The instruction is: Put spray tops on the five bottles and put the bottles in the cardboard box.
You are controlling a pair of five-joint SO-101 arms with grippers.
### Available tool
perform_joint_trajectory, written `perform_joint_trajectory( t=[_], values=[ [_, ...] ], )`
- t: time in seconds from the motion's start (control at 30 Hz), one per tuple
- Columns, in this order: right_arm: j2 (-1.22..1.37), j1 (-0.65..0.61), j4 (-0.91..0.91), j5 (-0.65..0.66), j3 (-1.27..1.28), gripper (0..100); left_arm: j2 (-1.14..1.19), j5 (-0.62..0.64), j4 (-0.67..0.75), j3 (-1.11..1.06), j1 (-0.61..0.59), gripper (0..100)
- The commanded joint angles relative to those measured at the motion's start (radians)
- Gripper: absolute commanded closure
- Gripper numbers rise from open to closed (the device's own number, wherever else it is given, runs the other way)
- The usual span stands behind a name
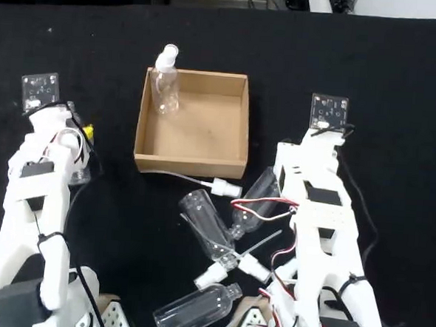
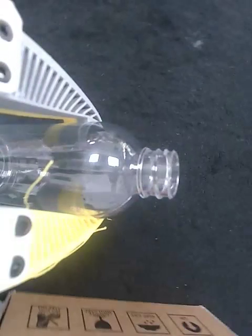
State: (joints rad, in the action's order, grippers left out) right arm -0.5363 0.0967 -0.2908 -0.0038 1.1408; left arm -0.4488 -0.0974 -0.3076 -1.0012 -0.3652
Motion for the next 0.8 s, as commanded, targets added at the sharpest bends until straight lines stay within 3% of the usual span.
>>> perform_joint_trajectory(
  t=[0.0,0.67,0.77],
  values=[
    [-0.001,-0.008,0.020,-0.006,-0.008,93.8,-0.078,0.141,0.014,-0.005,-0.005,87],
    [-0.010,-0.002,-0.081,-0.006,-0.050,93.8,-0.075,0.176,0.014,-0.019,-0.004,87],
    [-0.010,-0.005,-0.115,-0.006,-0.065,93.8,-0.075,0.176,0.066,-0.050,-0.004,87]
  ],
)
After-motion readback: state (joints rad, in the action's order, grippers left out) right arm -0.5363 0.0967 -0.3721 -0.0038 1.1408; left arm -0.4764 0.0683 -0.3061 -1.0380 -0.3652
